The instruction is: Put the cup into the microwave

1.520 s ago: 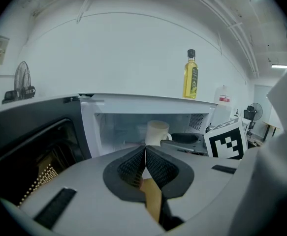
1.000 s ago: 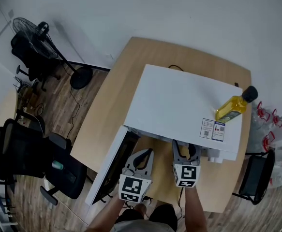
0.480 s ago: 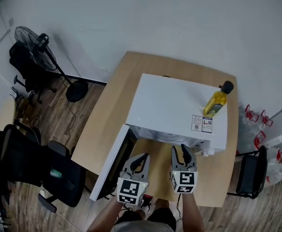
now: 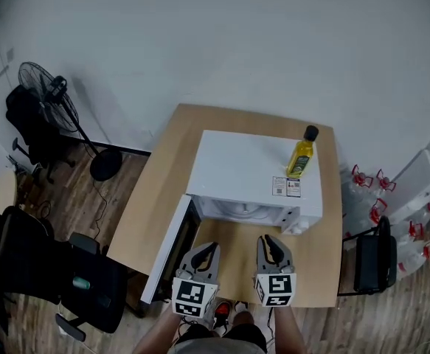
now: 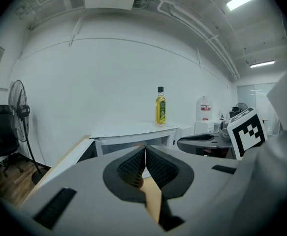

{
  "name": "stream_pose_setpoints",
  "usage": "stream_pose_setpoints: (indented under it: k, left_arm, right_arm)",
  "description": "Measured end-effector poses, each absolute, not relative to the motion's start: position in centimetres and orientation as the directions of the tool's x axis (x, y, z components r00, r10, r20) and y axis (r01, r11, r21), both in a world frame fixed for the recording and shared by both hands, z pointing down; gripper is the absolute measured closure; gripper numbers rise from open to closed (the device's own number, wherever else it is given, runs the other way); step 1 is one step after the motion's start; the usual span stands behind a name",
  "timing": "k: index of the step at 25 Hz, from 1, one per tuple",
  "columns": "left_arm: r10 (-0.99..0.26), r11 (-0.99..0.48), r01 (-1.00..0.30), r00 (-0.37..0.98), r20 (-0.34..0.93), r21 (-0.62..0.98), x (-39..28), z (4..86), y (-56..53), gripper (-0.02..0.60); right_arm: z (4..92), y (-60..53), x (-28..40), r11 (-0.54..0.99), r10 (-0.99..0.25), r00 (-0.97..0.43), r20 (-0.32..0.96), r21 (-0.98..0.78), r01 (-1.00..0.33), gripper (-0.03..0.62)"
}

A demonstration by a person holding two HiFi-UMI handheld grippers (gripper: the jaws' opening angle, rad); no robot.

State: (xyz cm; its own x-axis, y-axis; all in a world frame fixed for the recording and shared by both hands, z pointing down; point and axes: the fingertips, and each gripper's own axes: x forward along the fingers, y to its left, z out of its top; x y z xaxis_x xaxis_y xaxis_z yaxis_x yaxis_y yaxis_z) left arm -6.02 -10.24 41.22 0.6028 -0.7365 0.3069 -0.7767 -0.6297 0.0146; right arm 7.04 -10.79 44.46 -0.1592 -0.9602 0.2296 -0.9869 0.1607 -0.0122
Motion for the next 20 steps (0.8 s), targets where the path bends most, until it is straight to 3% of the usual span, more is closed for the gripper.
stream_pose_setpoints:
  k: [20]
  left_arm:
    - [-0.700,-0.690,-0.723,0.665,0.261,-0.008,-8.8,38.3,-3.0,0.557]
  right_arm:
    - [39.2,1.0,5.5,0.067,-0.987,-0.060,0.147,0.044,-0.997,0.560]
